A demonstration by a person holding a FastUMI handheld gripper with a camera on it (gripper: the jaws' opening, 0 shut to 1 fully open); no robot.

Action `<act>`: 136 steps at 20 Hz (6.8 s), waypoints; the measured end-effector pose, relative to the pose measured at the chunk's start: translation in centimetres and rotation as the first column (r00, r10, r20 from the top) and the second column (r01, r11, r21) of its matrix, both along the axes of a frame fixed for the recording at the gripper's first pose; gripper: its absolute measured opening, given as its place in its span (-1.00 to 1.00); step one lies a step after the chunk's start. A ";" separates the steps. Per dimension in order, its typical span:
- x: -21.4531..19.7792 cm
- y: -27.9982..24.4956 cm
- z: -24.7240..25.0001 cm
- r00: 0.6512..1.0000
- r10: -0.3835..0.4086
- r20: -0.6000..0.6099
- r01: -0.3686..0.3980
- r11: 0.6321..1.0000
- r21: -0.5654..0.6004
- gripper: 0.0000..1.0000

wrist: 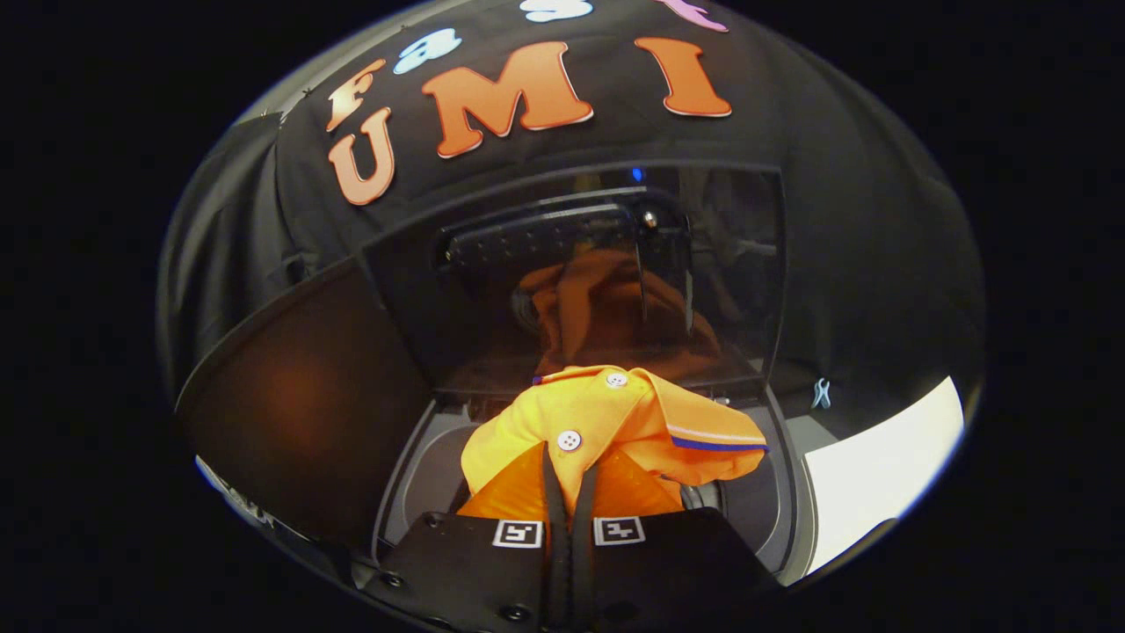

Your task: Put the clothes into the washing machine and then close the washing machine lid.

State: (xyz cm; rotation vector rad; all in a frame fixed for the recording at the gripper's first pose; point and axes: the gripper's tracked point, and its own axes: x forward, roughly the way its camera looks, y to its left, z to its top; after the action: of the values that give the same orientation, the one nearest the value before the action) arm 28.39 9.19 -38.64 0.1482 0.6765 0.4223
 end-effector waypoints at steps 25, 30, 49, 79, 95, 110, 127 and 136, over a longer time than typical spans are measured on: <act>-2.7 0.6 -16.2 0.861 0.045 -0.507 -0.147 0.976 -0.163 -0.83; -4.3 0.3 -17.3 0.824 0.020 -0.566 -0.133 0.978 -0.159 1.00; -3.9 -0.7 2.4 0.988 -0.118 -0.098 0.110 0.991 -0.081 0.97; 20.8 7.0 14.7 0.984 -0.083 0.156 0.098 0.991 -0.094 0.94; 16.4 5.5 14.9 0.976 -0.099 0.192 0.124 0.985 -0.120 0.94; 7.4 4.0 12.7 0.974 -0.113 0.194 0.138 0.983 -0.123 0.94; 1.4 3.6 9.4 0.985 -0.125 0.121 0.140 0.982 -0.126 0.95; -7.0 2.9 23.1 0.925 -0.180 0.334 0.202 0.979 -0.034 0.94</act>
State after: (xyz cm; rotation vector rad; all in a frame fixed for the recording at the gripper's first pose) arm 21.40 12.08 -15.56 0.0749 0.3405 0.2272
